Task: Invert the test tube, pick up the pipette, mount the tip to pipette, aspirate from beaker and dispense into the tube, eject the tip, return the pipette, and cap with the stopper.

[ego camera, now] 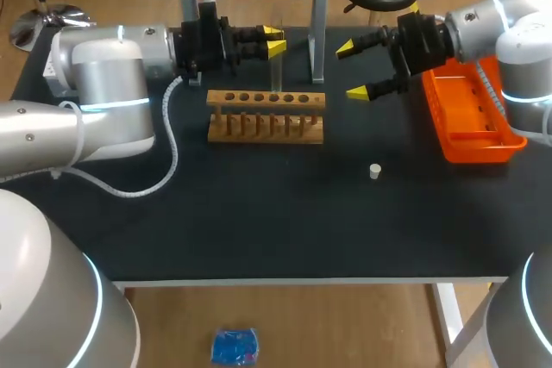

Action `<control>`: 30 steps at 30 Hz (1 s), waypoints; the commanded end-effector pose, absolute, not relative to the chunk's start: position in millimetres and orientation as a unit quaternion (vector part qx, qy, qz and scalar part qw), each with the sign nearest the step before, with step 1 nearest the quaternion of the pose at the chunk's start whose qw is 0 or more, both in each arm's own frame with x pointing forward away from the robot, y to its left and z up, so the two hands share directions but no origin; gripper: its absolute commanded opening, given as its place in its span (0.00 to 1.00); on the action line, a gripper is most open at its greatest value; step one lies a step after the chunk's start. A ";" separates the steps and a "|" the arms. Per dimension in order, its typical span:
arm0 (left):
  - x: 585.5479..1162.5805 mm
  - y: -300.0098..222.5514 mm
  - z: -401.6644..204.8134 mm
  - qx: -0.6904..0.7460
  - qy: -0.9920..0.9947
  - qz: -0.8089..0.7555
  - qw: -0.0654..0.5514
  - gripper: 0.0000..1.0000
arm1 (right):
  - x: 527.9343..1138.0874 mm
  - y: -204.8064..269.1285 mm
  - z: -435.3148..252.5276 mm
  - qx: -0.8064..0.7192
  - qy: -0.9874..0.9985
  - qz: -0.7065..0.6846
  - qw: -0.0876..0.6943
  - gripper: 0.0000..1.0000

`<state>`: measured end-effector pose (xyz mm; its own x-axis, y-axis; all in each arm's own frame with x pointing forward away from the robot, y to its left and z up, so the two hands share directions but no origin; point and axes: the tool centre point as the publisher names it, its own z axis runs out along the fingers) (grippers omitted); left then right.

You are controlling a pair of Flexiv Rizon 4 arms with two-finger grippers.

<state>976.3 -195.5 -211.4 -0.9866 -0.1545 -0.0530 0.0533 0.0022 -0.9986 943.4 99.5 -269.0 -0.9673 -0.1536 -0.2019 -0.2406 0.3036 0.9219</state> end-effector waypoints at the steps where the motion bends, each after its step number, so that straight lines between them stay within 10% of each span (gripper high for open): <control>1: 976.4 -196.3 -216.7 -0.040 0.703 -0.706 0.074 0.00 | 943.2 99.2 -268.7 -0.122 0.807 0.577 0.038 1.00; 30: 982.4 -193.2 -236.9 -0.051 0.703 -0.705 0.075 0.00 | 943.2 99.2 -268.7 -0.122 0.807 0.577 0.038 1.00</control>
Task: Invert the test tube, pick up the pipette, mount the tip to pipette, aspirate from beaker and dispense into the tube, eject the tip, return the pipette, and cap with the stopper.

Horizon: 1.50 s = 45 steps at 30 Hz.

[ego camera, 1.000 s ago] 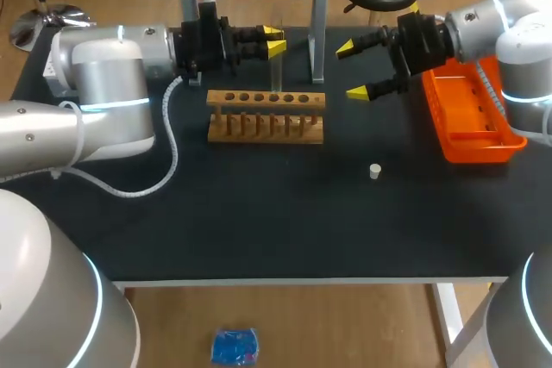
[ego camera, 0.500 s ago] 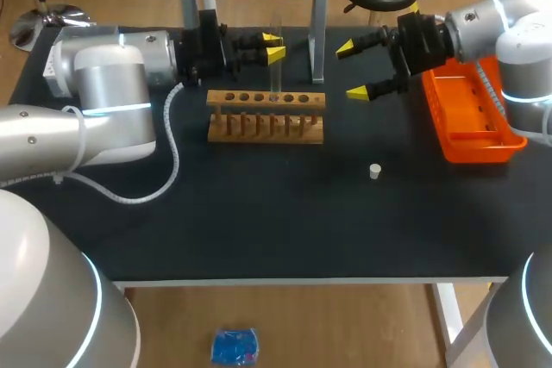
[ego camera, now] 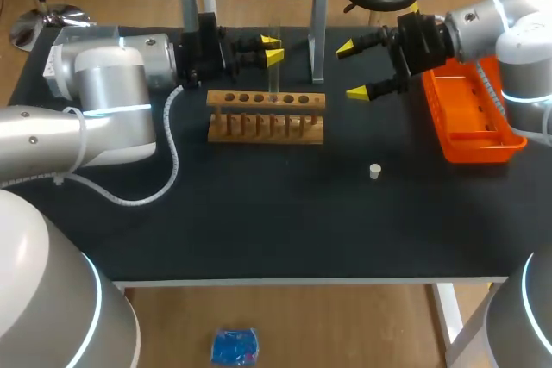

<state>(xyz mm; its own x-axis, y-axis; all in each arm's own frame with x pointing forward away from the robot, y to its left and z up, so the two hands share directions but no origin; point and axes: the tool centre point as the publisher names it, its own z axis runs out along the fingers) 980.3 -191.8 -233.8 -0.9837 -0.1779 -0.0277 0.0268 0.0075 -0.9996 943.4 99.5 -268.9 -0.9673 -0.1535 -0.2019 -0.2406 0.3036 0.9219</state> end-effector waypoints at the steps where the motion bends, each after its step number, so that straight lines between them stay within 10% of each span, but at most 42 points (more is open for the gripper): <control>1: 982.9 -193.6 -237.3 -0.050 0.703 -0.705 0.075 0.00 | 943.2 99.2 -268.7 -0.122 0.807 0.577 0.038 1.00; 45: 989.7 -190.9 -265.7 -0.038 0.757 -0.648 0.076 0.00 | 943.2 99.2 -268.7 -0.122 0.807 0.577 0.038 1.00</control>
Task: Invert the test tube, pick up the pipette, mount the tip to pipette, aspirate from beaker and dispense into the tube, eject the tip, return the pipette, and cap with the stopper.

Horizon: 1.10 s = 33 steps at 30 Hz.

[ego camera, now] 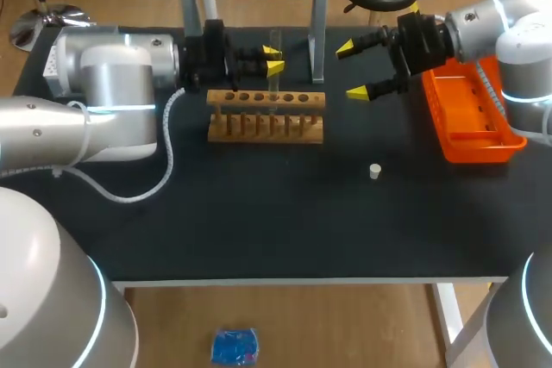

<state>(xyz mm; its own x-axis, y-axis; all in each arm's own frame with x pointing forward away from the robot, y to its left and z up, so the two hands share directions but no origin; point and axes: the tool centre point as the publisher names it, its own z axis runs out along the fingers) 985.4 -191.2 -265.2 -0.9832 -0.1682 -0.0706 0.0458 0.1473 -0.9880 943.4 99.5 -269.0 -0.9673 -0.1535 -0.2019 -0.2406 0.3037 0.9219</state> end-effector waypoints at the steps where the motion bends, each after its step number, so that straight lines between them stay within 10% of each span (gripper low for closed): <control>1: 989.9 -191.0 -266.4 -0.037 0.758 -0.647 0.076 0.00 | 943.2 99.2 -268.7 -0.122 0.807 0.577 0.038 1.00; 33: 988.2 -188.6 -290.9 -0.032 0.823 -0.566 0.049 0.00 | 943.2 99.2 -268.7 -0.122 0.807 0.577 0.038 1.00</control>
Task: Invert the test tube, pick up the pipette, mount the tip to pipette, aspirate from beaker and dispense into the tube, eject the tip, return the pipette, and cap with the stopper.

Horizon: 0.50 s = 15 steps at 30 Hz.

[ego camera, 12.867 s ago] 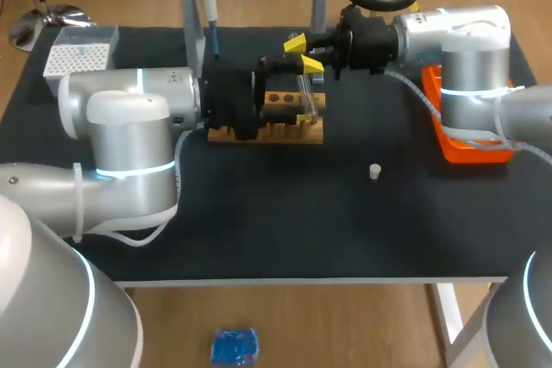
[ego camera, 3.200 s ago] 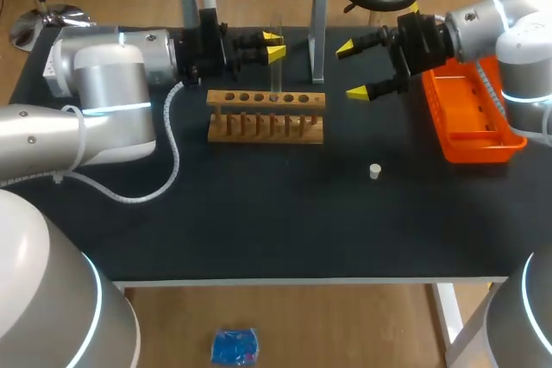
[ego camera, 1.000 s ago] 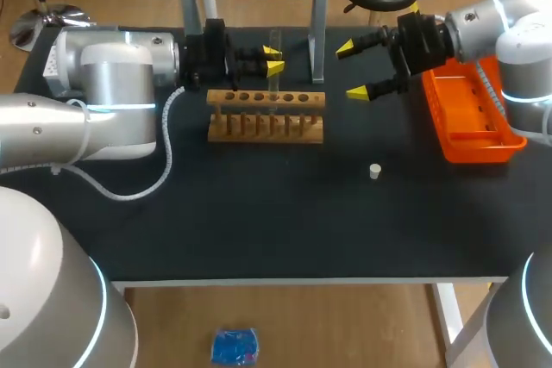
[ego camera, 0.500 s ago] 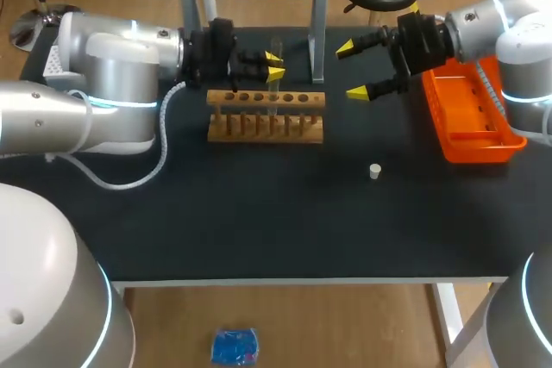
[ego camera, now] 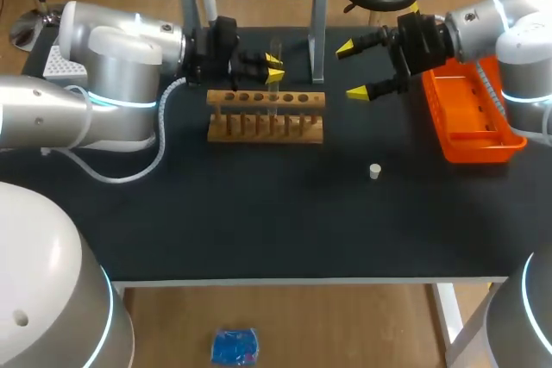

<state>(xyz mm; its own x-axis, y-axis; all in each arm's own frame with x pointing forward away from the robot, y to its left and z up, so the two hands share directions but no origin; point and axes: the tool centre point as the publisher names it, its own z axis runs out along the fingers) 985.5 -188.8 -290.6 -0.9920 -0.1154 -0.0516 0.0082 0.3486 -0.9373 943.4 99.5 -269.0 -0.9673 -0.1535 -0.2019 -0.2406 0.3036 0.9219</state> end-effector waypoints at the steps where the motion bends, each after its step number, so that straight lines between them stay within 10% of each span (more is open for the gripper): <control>1: 988.0 -188.4 -291.4 -0.032 0.824 -0.564 0.048 0.00 | 943.2 99.2 -268.7 -0.122 0.807 0.577 0.038 1.00; 15: 986.0 -187.6 -302.2 -0.045 0.823 -0.564 0.042 0.00 | 943.2 99.2 -268.7 -0.122 0.807 0.577 0.038 1.00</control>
<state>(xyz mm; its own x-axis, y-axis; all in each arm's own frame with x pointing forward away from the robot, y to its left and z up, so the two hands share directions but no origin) 984.3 -187.4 -300.1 -0.9916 -0.1276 -0.0231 -0.0235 0.3524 -0.9355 943.4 99.5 -269.0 -0.9673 -0.1535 -0.2019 -0.2406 0.3036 0.9219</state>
